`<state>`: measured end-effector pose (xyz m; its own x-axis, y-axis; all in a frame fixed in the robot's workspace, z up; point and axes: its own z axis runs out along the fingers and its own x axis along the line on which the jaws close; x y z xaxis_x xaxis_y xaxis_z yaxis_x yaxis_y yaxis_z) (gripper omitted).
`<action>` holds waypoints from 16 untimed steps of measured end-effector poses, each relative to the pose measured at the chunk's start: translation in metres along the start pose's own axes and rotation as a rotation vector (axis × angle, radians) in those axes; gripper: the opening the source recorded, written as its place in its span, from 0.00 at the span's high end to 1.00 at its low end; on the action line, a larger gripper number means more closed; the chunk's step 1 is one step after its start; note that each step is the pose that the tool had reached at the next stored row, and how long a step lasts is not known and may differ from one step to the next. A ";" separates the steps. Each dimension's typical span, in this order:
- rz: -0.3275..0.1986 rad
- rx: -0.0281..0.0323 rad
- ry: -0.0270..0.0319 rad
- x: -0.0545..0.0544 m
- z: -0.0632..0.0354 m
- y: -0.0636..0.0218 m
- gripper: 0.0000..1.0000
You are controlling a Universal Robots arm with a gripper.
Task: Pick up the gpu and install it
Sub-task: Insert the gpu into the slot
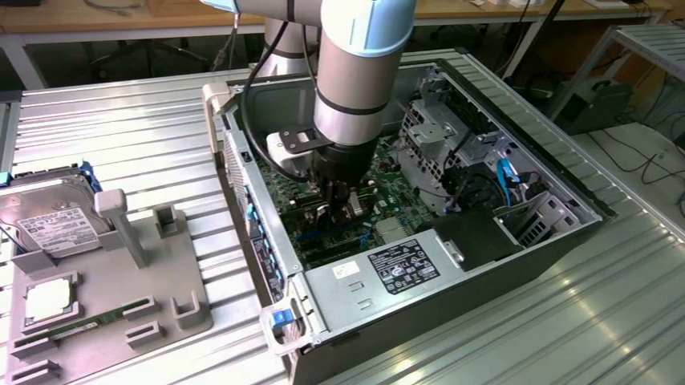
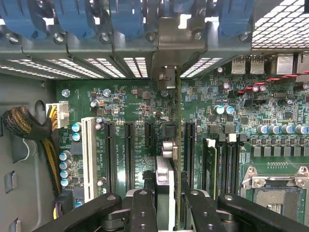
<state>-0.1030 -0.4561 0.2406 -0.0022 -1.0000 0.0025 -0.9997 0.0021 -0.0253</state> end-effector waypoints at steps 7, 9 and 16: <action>-0.010 -0.0003 0.0001 -0.002 0.0005 0.0025 0.72; -0.011 -0.0003 0.0001 -0.002 0.0005 0.0025 0.72; -0.010 -0.0074 -0.0007 -0.002 0.0038 0.0041 0.72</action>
<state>-0.1071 -0.4542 0.2367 0.0082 -1.0000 0.0020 -0.9998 -0.0083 -0.0178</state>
